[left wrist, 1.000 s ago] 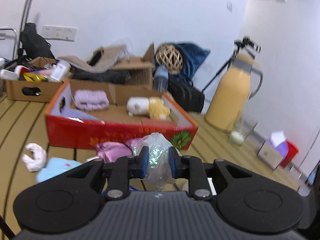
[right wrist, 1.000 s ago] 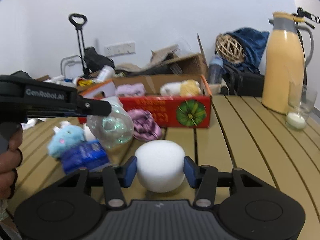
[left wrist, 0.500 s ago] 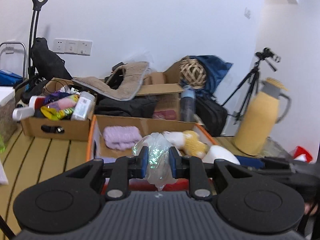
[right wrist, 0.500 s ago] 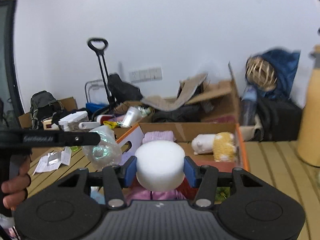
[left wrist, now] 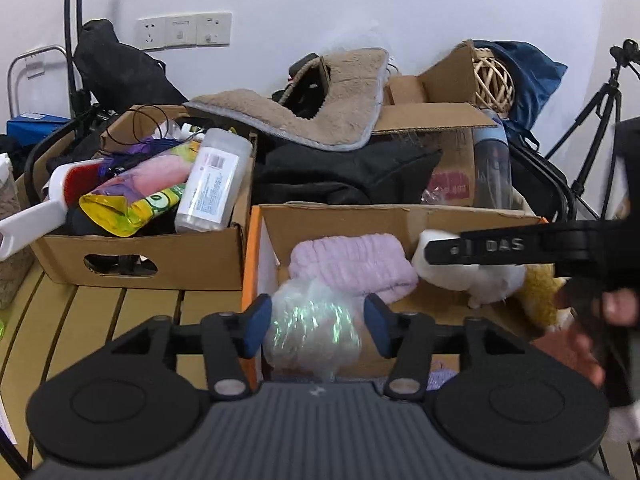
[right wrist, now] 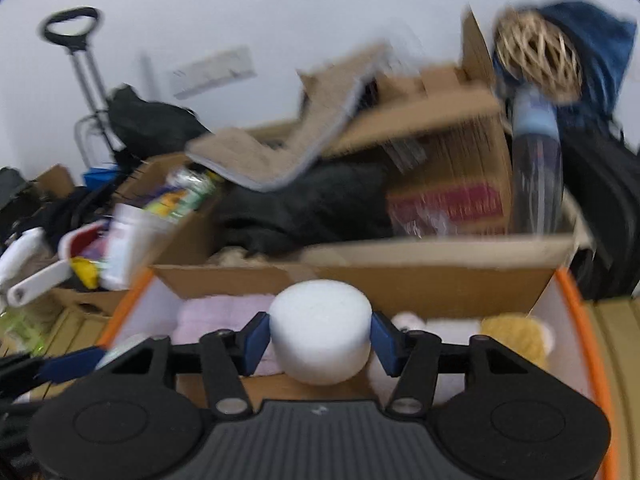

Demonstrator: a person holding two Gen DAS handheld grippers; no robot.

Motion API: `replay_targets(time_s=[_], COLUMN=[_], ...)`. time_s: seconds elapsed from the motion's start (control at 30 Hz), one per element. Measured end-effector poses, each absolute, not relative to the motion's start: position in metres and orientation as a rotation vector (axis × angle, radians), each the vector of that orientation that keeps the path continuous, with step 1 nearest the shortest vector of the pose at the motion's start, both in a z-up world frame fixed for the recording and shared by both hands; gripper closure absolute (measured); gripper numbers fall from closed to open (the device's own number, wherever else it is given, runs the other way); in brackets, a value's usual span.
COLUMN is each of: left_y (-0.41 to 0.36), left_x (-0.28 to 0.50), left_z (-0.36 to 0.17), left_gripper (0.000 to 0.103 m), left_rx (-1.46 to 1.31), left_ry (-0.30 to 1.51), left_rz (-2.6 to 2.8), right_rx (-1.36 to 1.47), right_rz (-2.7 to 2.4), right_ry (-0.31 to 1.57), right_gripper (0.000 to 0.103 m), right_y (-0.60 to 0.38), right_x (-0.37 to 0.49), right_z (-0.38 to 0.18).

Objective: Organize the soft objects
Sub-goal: 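Carry the bag and foam cylinder into the box and open both tools, then withdraw both tools from the box back over the table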

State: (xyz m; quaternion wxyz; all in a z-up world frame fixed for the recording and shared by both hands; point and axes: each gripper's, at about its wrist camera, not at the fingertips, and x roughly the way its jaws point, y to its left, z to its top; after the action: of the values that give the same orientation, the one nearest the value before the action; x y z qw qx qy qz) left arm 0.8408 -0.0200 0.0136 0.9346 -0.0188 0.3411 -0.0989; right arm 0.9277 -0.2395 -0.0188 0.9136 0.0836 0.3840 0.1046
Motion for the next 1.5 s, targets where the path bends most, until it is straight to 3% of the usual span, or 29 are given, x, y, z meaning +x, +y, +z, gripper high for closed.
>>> replay_targets(time_s=[0.23,0.6,0.8,1.03,1.2,1.33,1.5], left_y=[-0.017,0.004,0.021,0.04,0.049,0.053,0.055], left_x=[0.821,0.708,0.605,0.463,0.371,0.307,0.271], left_z=[0.05,0.162,0.198,0.161,0.119,0.09,0.069], left_gripper=[0.038,0.031,0.023,0.017,0.012,0.006,0.004], left_rx=[-0.035,-0.002,0.003,-0.02,-0.062,-0.04,-0.048], left_ry=[0.63,0.507,0.431,0.288,0.262,0.223,0.274], left_rz=[-0.206,-0.192,-0.204,-0.146,-0.125,-0.047,-0.077], right_rx=[0.194,0.147,0.038,-0.009,-0.072,-0.055,0.117], right_rz=[0.208,0.231,0.259,0.327,0.277,0.349,0.367], right_ry=[0.783,0.645,0.547,0.397,0.323,0.322,0.344], right_gripper=[0.041,0.036,0.031,0.021,0.021,0.014,0.013], right_y=[-0.246,-0.273,-0.288,-0.303,-0.3,-0.3,-0.314], right_x=[0.919,0.814,0.699,0.548,0.443,0.365,0.297], right_z=[-0.013,0.114,0.173,0.184,0.148,0.111,0.075])
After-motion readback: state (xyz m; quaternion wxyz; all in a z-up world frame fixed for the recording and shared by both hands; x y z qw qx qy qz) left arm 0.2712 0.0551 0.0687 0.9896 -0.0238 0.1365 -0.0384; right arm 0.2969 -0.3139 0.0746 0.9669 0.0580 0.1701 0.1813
